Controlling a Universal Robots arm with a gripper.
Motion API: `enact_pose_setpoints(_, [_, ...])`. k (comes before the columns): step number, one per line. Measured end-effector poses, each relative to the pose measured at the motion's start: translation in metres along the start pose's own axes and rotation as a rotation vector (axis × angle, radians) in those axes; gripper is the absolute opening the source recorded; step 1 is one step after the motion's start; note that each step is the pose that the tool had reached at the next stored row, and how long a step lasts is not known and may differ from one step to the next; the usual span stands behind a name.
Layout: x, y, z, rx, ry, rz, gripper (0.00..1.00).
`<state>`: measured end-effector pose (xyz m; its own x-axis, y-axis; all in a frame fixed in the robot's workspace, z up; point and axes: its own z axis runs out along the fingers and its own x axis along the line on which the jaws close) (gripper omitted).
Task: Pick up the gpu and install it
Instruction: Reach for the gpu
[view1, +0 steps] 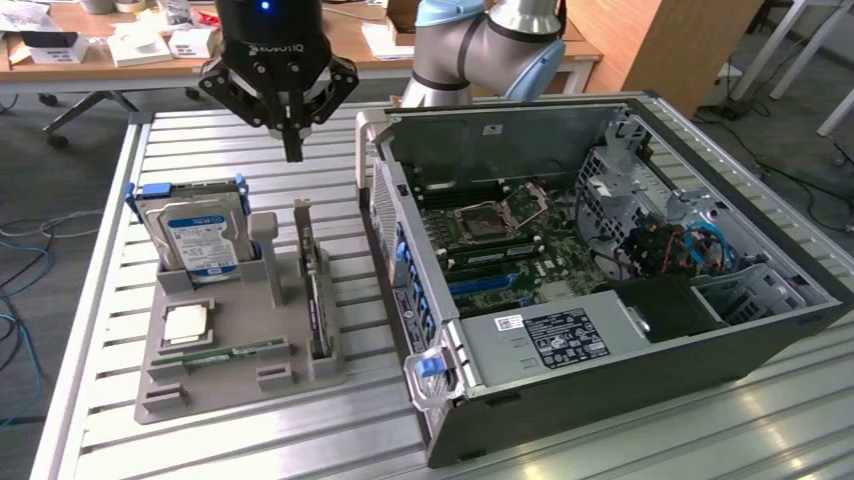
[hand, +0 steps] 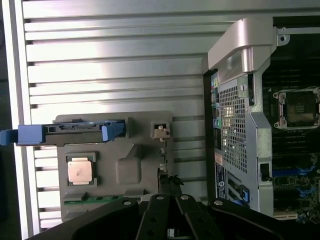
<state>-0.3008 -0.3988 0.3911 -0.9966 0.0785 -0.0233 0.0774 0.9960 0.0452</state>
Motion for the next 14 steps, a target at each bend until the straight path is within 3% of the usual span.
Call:
enact_pose_setpoints(6, [0.0,-0.0011,-0.0001,0.0001,0.0001,0.0,0.11])
enact_pose_setpoints(14, [-0.001,-0.0136,-0.0006,0.0,0.0001,0.0,0.11])
